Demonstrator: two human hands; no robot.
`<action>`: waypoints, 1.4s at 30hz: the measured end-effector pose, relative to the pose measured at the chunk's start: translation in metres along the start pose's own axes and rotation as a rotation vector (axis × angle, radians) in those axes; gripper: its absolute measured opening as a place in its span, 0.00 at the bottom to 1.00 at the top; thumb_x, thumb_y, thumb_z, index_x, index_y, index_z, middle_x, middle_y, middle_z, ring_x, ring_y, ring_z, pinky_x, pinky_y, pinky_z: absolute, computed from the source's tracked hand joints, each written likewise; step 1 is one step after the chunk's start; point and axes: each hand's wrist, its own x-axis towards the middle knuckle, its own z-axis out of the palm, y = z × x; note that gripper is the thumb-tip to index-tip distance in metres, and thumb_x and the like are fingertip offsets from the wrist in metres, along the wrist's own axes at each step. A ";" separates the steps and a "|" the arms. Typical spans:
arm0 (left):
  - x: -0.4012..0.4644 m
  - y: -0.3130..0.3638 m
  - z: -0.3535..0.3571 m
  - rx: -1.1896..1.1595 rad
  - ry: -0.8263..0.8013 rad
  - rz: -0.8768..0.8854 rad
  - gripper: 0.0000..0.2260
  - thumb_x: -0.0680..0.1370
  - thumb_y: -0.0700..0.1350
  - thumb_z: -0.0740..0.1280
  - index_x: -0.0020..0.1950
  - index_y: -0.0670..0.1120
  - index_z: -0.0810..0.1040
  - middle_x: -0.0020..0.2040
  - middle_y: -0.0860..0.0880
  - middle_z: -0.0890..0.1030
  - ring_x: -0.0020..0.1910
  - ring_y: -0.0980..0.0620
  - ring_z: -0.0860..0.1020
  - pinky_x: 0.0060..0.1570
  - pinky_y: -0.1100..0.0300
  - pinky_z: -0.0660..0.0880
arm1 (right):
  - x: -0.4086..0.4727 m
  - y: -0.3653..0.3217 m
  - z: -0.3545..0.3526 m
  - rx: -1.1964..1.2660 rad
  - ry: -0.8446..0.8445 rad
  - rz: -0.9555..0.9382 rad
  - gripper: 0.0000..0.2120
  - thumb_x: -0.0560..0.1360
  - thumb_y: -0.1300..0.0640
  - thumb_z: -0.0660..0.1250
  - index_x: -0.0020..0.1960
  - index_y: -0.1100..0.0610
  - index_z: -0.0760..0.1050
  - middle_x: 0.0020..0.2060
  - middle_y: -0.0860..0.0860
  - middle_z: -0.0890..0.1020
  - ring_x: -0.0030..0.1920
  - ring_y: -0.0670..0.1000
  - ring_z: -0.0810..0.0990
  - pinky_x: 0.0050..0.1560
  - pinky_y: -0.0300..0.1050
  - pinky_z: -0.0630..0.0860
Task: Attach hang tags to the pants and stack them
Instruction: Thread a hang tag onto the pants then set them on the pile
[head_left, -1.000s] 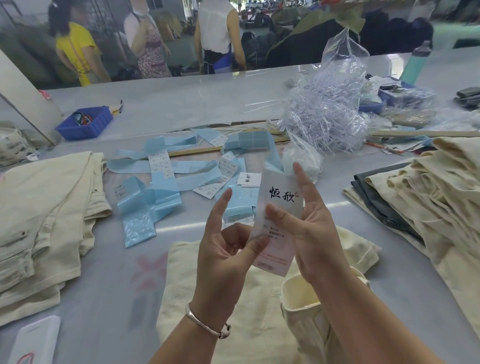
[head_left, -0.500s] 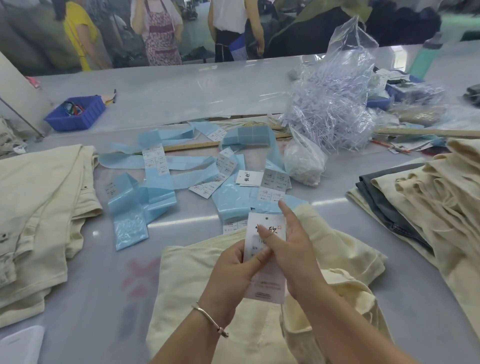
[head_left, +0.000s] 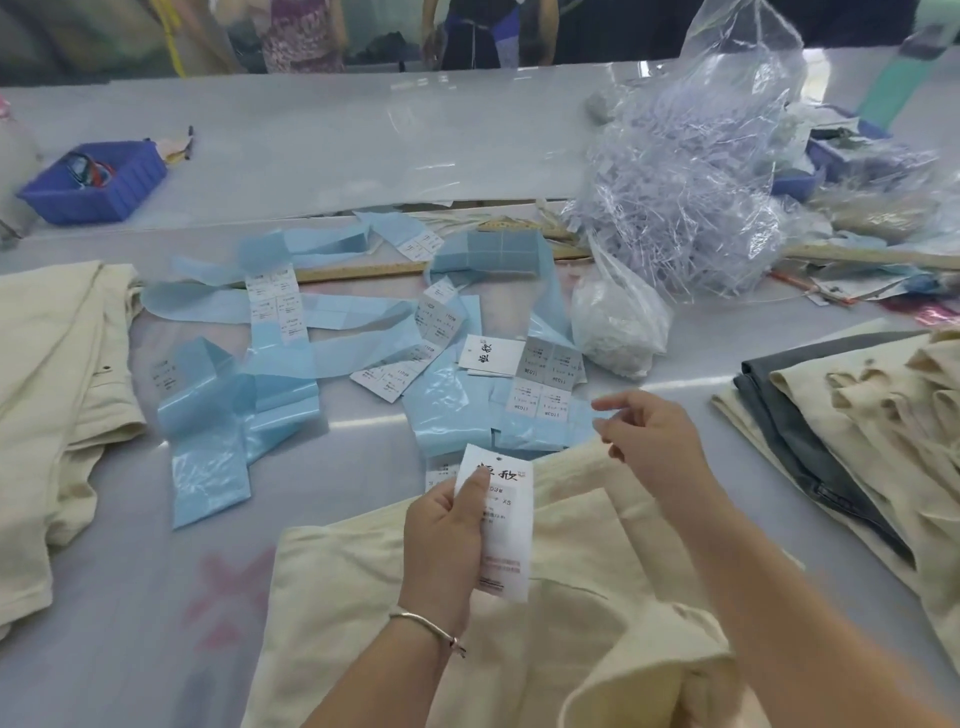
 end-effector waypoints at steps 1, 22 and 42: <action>0.005 0.000 0.006 0.001 -0.015 0.003 0.13 0.78 0.47 0.68 0.34 0.43 0.76 0.27 0.51 0.74 0.26 0.54 0.69 0.24 0.66 0.66 | 0.018 0.009 -0.007 -0.113 0.070 -0.008 0.06 0.74 0.62 0.68 0.49 0.54 0.80 0.35 0.51 0.78 0.36 0.50 0.76 0.40 0.43 0.73; 0.100 0.000 0.169 0.064 -0.303 -0.030 0.12 0.77 0.50 0.69 0.38 0.43 0.81 0.34 0.47 0.80 0.32 0.51 0.77 0.34 0.60 0.75 | 0.238 0.085 -0.054 -0.738 0.160 -0.078 0.13 0.73 0.66 0.59 0.34 0.51 0.67 0.45 0.53 0.69 0.41 0.55 0.70 0.40 0.46 0.64; 0.069 0.036 0.135 -0.149 -0.645 -0.191 0.24 0.73 0.51 0.69 0.63 0.36 0.77 0.62 0.35 0.79 0.62 0.37 0.77 0.65 0.40 0.71 | 0.064 0.012 -0.068 0.555 -0.181 0.093 0.05 0.75 0.70 0.65 0.49 0.62 0.73 0.34 0.60 0.82 0.30 0.55 0.77 0.32 0.46 0.70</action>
